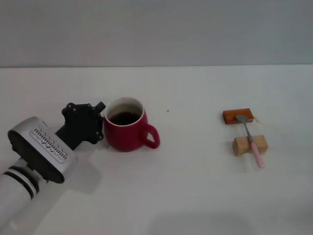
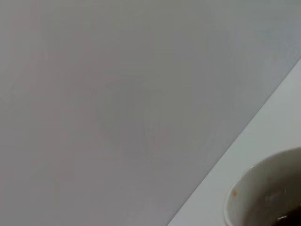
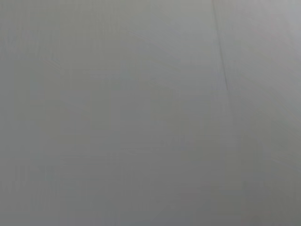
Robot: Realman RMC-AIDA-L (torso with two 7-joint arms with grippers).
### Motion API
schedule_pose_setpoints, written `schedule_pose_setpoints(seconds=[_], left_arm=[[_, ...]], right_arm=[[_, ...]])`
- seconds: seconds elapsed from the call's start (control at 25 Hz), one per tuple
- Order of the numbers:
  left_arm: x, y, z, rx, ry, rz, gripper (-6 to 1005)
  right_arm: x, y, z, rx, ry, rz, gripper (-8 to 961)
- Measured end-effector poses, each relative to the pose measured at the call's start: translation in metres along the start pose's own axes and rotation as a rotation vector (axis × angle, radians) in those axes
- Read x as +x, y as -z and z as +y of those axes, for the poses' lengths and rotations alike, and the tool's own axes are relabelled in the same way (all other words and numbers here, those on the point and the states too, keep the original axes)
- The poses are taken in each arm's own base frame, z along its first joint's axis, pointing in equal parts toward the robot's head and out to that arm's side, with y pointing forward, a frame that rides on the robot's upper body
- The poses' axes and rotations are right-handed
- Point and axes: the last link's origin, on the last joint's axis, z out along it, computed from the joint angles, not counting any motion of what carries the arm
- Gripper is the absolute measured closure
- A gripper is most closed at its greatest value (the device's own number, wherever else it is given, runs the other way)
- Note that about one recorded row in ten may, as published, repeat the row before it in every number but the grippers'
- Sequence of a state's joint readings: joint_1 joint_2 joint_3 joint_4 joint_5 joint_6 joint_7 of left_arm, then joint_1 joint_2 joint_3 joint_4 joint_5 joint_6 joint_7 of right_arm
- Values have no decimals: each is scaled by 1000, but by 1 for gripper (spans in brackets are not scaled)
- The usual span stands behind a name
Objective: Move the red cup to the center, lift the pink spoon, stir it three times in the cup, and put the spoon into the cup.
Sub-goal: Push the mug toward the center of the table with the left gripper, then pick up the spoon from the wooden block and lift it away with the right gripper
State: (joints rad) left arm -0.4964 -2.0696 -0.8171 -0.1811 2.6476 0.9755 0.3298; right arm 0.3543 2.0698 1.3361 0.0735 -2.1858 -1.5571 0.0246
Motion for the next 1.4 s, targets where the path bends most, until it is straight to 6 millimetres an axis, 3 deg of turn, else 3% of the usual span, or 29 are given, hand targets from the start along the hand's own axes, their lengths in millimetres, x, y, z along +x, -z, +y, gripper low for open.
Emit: schedule_pose_setpoints(seconds=[0.52, 0.76, 0.88, 1.0, 1.04, 1.12, 1.16, 1.2, 1.4], left_arm=[[19, -4, 24, -73, 14, 66, 989], [19, -3, 23, -56, 34, 62, 989], [13, -2, 7, 36, 90, 33, 988], [-3, 5, -31, 273, 235, -26, 988], [-3, 5, -31, 273, 235, -26, 988], [-18, 17, -61, 456, 370, -65, 988], [-18, 17, -61, 456, 370, -65, 987], [-31, 28, -80, 580, 453, -91, 987], [-48, 45, -95, 693, 544, -119, 987]], right_arm=[[0, 1, -2, 2, 4, 3, 269], [0, 2, -3, 3, 5, 4, 269], [1, 2, -2, 2, 5, 5, 269], [1, 3, -1, -3, 4, 6, 269], [1, 3, -1, -4, 4, 7, 269], [1, 3, 0, -5, 3, 9, 269], [1, 3, 0, -5, 3, 9, 269], [1, 4, 0, -4, 3, 10, 269], [2, 5, 0, -6, 3, 17, 269]])
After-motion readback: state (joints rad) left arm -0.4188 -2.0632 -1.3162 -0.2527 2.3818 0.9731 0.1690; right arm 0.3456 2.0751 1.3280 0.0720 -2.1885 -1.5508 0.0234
